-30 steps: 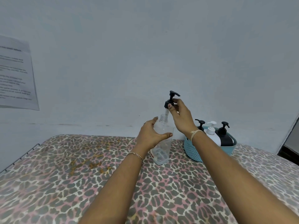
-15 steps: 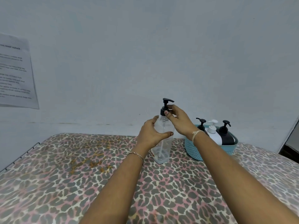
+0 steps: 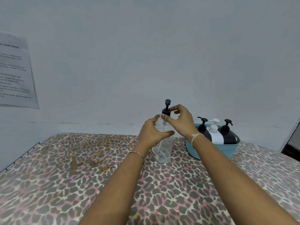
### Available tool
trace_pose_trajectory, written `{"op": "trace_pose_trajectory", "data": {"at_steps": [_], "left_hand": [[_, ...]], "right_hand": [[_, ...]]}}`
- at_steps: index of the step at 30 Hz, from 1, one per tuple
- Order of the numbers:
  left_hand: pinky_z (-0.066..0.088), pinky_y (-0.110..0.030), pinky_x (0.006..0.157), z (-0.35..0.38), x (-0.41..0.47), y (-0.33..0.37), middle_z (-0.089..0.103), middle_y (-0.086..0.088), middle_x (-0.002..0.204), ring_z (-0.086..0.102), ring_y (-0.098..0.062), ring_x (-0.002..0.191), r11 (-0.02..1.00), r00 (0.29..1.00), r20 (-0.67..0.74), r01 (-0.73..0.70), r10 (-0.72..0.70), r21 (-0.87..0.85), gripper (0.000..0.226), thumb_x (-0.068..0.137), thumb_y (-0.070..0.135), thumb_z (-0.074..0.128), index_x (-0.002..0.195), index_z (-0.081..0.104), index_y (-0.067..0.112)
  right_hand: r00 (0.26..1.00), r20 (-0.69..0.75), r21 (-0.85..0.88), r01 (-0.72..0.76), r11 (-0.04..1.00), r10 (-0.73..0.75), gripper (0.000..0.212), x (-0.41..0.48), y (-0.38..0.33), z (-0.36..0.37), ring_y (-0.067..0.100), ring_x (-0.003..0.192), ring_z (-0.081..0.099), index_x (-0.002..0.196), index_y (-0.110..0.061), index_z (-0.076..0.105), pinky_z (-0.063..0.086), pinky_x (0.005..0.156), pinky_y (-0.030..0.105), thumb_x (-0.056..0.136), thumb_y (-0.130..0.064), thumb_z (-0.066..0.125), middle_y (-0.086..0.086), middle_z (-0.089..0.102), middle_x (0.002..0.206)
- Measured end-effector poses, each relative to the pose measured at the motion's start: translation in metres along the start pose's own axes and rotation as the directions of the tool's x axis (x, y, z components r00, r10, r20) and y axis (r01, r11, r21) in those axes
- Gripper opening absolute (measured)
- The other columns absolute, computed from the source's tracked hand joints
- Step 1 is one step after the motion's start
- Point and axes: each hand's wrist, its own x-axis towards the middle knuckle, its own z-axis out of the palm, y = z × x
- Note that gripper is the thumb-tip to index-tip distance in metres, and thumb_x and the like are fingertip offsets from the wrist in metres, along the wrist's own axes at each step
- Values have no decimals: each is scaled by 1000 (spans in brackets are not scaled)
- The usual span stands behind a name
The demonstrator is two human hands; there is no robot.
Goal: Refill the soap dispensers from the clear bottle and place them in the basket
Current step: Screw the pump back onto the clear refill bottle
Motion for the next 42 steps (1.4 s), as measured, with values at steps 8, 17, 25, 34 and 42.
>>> {"op": "trace_pose_trajectory", "data": {"at_steps": [8,17,25,34,42], "left_hand": [[45,-38,103,0,-1,-1,42,6,147,45,-11,130,1000,1000,-1,16,-16,-23,105,59,51,85,146,36,21],[44,-39,104,0,-1,0,44,3,146,45,-14,130,999,1000,9,21,-21,-47,105,58,48,87,146,37,19],[46,-40,101,-1,-2,1,44,4,146,46,-14,129,999,1000,8,29,-29,-34,105,58,49,86,146,36,21],[47,-34,94,-5,-8,11,50,12,115,51,-14,118,997,999,15,40,-39,-63,80,64,35,86,133,49,19],[44,-43,103,-4,-6,10,46,1,143,46,-18,130,997,997,45,60,-58,-47,101,60,44,87,145,37,20]], "right_hand": [[996,63,256,-75,964,61,28,-8,-7,5,1,103,57,124,-15,60,41,97,22,98,-19,52,-9,64,111],[999,-34,184,-31,982,38,23,-4,-7,2,9,112,52,117,-17,63,39,89,24,96,-22,55,-9,62,115],[995,-89,99,-41,994,50,23,0,-9,8,-5,90,56,103,-16,67,43,87,21,85,-29,71,-14,65,94],[997,-17,-15,-73,997,73,31,-5,-11,14,16,122,52,126,-24,59,32,107,49,98,-34,50,-5,63,125],[998,2,0,-58,998,58,29,-4,-4,5,18,128,45,122,-36,58,33,106,51,93,-36,57,-10,61,125]]}}
